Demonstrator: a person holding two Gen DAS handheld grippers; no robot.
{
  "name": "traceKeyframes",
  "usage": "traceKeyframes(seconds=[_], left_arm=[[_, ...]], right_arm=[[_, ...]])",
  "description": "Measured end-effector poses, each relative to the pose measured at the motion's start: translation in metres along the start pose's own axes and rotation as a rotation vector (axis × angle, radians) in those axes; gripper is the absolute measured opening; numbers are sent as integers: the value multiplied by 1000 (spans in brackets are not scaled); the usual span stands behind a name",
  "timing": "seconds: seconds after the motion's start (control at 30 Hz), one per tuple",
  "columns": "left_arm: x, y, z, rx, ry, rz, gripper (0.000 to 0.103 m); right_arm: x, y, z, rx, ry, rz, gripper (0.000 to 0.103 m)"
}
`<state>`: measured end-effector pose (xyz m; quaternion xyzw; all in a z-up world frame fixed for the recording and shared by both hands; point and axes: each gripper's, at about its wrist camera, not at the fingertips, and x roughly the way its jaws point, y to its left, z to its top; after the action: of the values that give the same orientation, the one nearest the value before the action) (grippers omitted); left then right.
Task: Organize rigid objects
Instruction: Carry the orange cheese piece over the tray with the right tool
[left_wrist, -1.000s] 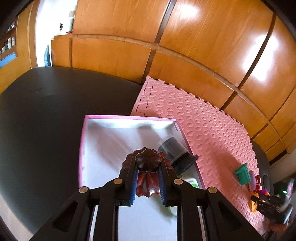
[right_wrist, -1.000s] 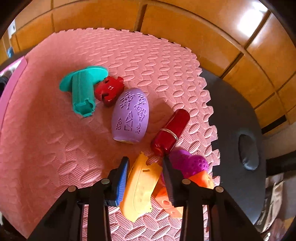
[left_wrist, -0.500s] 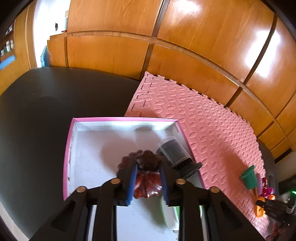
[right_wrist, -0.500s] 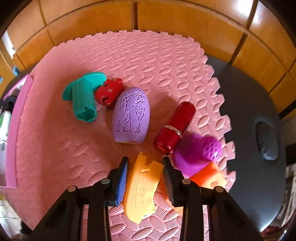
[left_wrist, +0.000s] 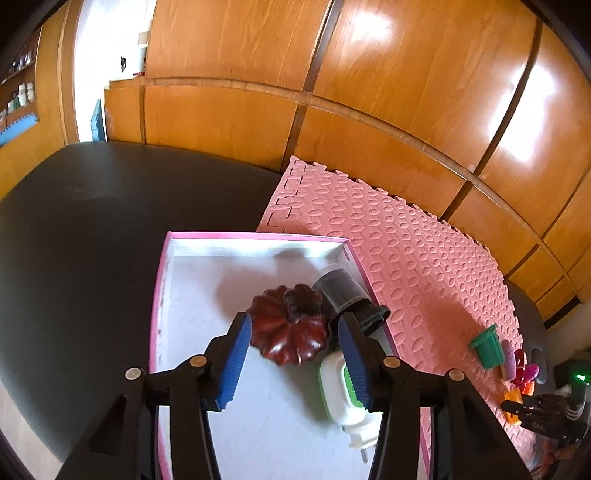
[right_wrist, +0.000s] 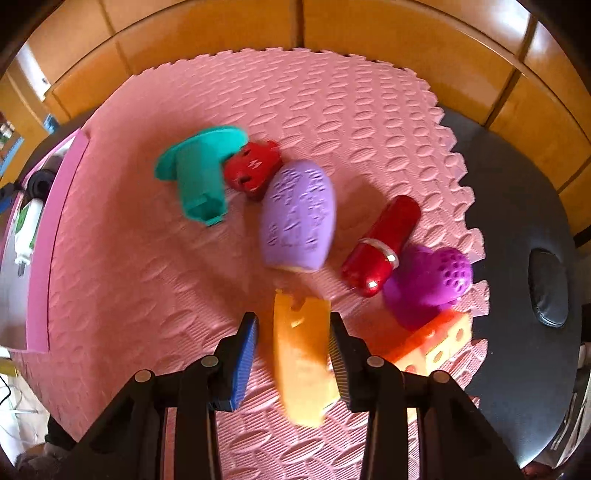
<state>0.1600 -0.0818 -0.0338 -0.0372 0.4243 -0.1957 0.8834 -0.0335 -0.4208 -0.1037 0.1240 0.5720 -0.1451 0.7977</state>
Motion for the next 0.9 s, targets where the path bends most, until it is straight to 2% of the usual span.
traceKeyframes(seconds=[0.27,0.37,0.43,0.53,0.63,0.67,0.83,0.9], left_arm=[[-30,-2,-26,32,-15,-28,52],[-42,-4,-41,59,-24,-9,52],[-48,-2,-49,62,-27,-4,52],[-55,5,-62,49,-21,13,52],[-59,13,-74,44,-19,49,52],[-61,17,-78,42,-18,62,52],[-64,28,-90,12,-3,73,52],[-66,31,-93,-4,0,70,52]], right_arm=[[-10,17,-21,-10,-11,-15,38],[-15,28,-29,-40,-28,-19,27],[-17,41,-33,-91,-45,-58,27],[-21,61,-35,-133,-60,-60,27],[-25,75,-32,-133,-65,16,27],[-27,82,-31,-141,-75,17,27],[-40,114,-23,-163,-123,78,27],[-47,128,-19,-162,-135,139,27]])
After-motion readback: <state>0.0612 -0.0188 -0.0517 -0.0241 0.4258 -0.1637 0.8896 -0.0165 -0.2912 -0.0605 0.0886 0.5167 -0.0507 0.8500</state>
